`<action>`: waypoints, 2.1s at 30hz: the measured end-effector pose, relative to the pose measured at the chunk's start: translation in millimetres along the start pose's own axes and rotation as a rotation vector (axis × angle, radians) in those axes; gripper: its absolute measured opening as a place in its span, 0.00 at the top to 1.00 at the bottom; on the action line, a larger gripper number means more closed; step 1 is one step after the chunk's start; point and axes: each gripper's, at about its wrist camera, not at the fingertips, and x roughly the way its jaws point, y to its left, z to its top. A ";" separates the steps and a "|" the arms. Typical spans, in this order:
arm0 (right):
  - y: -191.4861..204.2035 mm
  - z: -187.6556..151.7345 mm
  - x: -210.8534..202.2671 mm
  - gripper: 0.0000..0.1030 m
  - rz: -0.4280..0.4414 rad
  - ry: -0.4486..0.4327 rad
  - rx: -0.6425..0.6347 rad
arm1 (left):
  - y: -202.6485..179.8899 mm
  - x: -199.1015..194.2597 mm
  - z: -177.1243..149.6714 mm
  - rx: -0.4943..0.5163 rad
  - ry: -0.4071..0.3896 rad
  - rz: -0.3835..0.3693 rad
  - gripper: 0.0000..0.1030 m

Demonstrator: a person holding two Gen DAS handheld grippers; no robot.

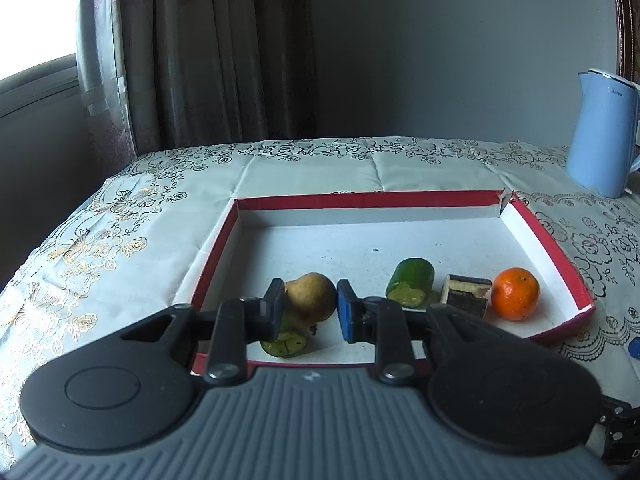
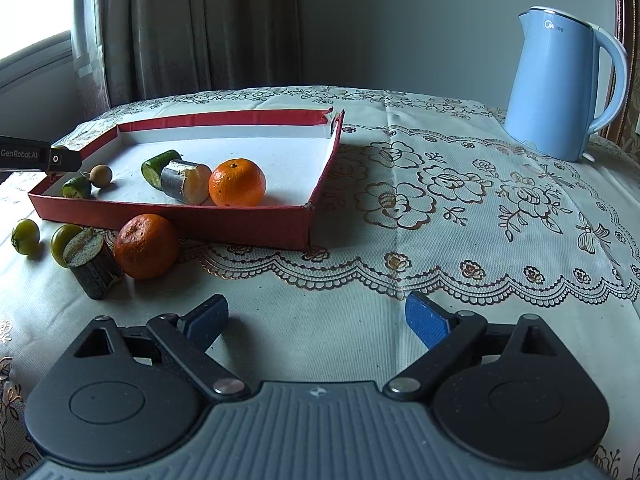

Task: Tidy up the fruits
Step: 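Carry the brown fruit into the red box and open the left gripper, then lower the right gripper onto the tangerine beside the box and close it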

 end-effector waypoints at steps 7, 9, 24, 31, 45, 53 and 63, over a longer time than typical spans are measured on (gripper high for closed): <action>-2.1 0.4 -0.5 0.07 0.013 -0.007 0.016 | -6.1 17.8 4.8 0.001 0.018 0.007 0.76; -2.9 0.3 -0.2 0.07 0.015 -0.007 0.019 | -6.7 23.4 4.5 -0.002 0.030 0.010 0.76; -4.4 0.0 -0.7 0.06 0.023 -0.012 0.029 | -4.4 37.5 -0.1 -0.017 0.037 0.018 0.76; -5.3 0.0 -0.8 0.06 0.028 -0.015 0.036 | -4.5 34.8 -1.0 -0.020 0.020 0.020 0.64; -5.9 0.1 -1.7 0.06 0.030 -0.015 0.036 | 51.6 -46.6 -30.0 -0.126 -0.128 0.094 0.00; -7.9 -0.6 -6.9 0.06 0.073 -0.048 0.043 | 131.0 -53.8 -71.1 -0.362 -0.107 0.238 0.00; 34.9 8.8 -11.6 0.06 0.126 -0.139 -0.110 | 151.4 -43.3 -83.6 -0.445 -0.050 0.236 0.00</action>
